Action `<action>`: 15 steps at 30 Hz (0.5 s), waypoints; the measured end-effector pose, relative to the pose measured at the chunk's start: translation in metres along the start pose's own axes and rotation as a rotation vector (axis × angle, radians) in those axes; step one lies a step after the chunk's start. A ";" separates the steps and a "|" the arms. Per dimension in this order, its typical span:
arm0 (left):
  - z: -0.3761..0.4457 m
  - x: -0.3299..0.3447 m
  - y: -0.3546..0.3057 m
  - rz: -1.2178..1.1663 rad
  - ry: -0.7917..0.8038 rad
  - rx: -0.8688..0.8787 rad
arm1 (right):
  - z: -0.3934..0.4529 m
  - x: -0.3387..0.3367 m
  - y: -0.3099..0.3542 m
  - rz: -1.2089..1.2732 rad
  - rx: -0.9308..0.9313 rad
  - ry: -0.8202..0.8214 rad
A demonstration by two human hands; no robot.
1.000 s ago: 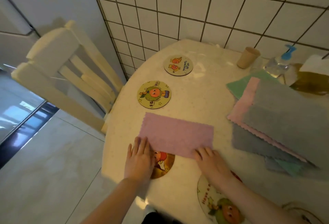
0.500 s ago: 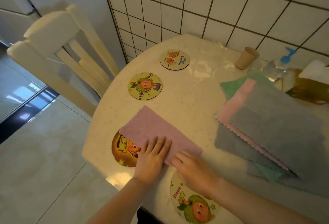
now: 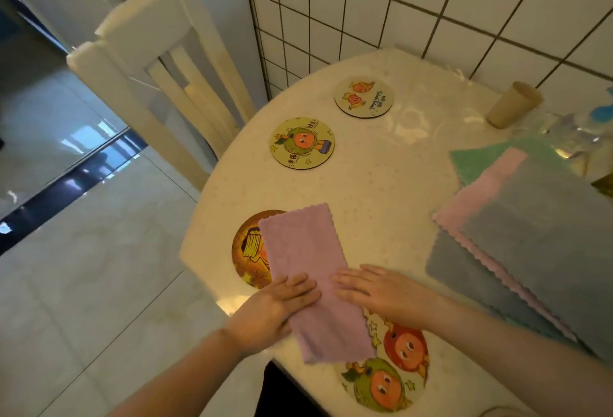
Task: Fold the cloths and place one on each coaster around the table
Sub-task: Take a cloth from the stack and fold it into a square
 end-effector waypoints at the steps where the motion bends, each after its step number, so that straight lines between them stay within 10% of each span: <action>1: 0.001 -0.004 0.004 -0.192 -0.045 -0.100 | 0.001 -0.002 -0.002 0.051 0.003 -0.018; 7: 0.004 -0.035 0.039 -0.929 -0.455 -0.609 | 0.024 -0.020 -0.030 0.932 0.470 -0.049; 15: -0.009 -0.020 0.071 -1.292 -0.703 -1.008 | 0.072 -0.024 -0.053 1.060 0.809 -0.172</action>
Point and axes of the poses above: each hand's wrist, its own z-axis towards the middle knuckle, its own x-axis out of the palm, y = z × x, the point moved 6 cm from there along z, towards the middle knuckle, and after that the axes turned 10 degrees about x, right-handed, at the moved point
